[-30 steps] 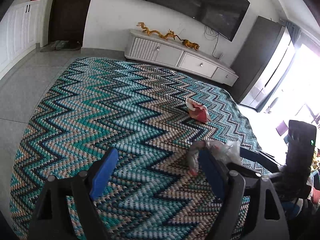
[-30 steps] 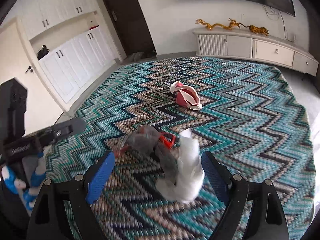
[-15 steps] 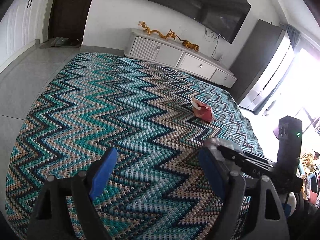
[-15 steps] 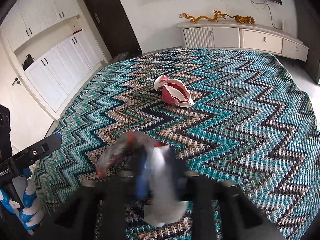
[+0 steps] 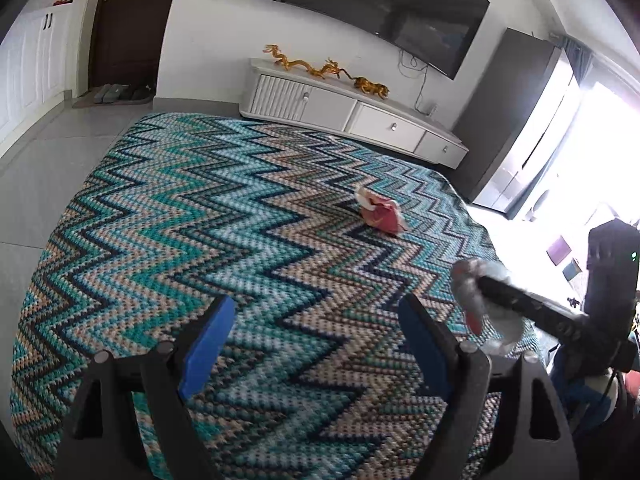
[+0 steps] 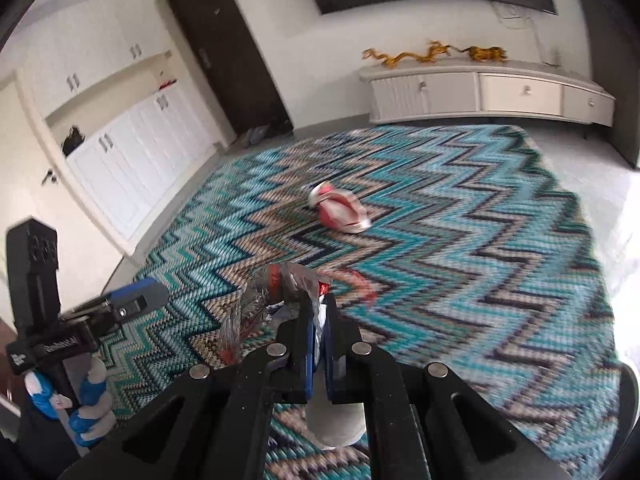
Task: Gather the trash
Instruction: 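Carry the bottle and bag to the white bin and open the right tool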
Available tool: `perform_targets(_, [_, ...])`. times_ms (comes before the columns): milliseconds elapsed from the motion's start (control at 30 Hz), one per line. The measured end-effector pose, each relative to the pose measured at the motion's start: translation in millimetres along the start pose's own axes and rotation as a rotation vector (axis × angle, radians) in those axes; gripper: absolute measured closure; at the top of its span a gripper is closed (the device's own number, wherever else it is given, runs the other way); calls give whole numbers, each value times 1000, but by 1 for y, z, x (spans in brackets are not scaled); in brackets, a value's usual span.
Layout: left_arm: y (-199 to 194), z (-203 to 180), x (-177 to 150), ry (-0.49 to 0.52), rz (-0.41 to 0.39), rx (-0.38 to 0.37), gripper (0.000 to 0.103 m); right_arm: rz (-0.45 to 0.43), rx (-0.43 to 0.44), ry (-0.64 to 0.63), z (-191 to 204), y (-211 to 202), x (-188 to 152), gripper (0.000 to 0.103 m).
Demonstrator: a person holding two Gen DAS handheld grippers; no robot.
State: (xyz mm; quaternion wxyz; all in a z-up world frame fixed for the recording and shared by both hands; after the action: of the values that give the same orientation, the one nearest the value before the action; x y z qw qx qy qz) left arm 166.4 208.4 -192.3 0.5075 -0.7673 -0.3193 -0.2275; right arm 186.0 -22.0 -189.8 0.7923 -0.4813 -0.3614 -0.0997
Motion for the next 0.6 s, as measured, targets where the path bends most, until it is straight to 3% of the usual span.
perform_targets(367, [8, -55, -12, 82, 42, -3, 20, -96, -48, 110, -56, -74, -9, 99])
perform_targets(600, [9, -74, -23, 106, 61, 0, 19, -181, -211, 270, -156, -138, -28, 99])
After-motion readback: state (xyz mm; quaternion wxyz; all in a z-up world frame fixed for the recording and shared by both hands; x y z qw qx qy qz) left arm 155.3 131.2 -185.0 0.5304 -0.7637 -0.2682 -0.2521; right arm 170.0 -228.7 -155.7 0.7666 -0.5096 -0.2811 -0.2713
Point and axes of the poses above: each gripper's, at about its wrist camera, not at the fingertips, and y roughly the way its jaws point, z to its left, x to its top, the point moved 7 cm from there along y, roughly the way its jaws point, and after that the axes turned 5 degrees about -x, right-handed, at the moved point
